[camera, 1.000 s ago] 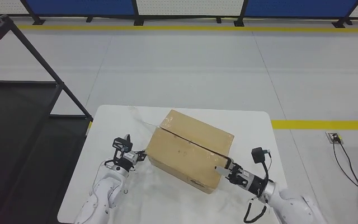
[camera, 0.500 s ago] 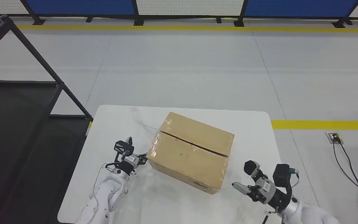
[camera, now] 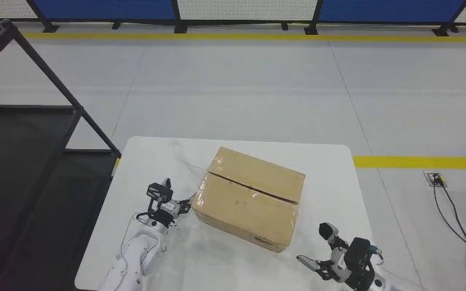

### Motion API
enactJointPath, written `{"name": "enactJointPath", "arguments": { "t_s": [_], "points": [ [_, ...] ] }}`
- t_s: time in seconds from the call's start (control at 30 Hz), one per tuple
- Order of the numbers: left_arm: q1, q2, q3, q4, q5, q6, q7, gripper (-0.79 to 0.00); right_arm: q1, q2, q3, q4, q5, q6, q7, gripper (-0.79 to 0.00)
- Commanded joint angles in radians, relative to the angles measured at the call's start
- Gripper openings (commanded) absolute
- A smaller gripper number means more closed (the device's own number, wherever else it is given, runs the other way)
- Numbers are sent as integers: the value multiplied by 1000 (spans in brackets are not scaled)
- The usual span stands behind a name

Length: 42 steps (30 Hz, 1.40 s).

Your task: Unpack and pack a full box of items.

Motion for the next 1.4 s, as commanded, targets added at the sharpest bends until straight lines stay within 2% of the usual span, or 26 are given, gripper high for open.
{"name": "enactJointPath", "arguments": {
  "t_s": [0.0, 0.07, 0.17, 0.27, 0.43, 0.6, 0.9, 1.37],
  "points": [
    [2, 0, 0, -2, -1, 1, -1, 0, 8, 1, -12, 6, -71, 18, 3, 0],
    [15, 1, 1, -19, -1, -6, -13, 0, 10, 1, -39, 5, -179, 49, -11, 0],
    [29, 3, -3, -34, 4, -4, -20, 0, 20, -2, -83, 36, -263, 117, -35, 0],
    [35, 3, -5, -42, 3, -3, -25, 0, 56, -9, -138, 75, -320, 198, -7, 0],
    [42, 4, -5, -53, 8, -6, -25, 0, 114, -22, -216, 131, -334, 279, -10, 0],
    [53, 6, -6, -66, 13, -6, -24, 0, 145, -28, -250, 162, -330, 302, -23, 0],
    [68, 7, -3, -84, 23, -7, -24, 0, 168, -33, -255, 178, -296, 349, -55, 0],
    [76, 5, 13, -97, 35, -8, -23, 0, 202, -38, -247, 196, -244, 406, -39, 0]
  ]
}}
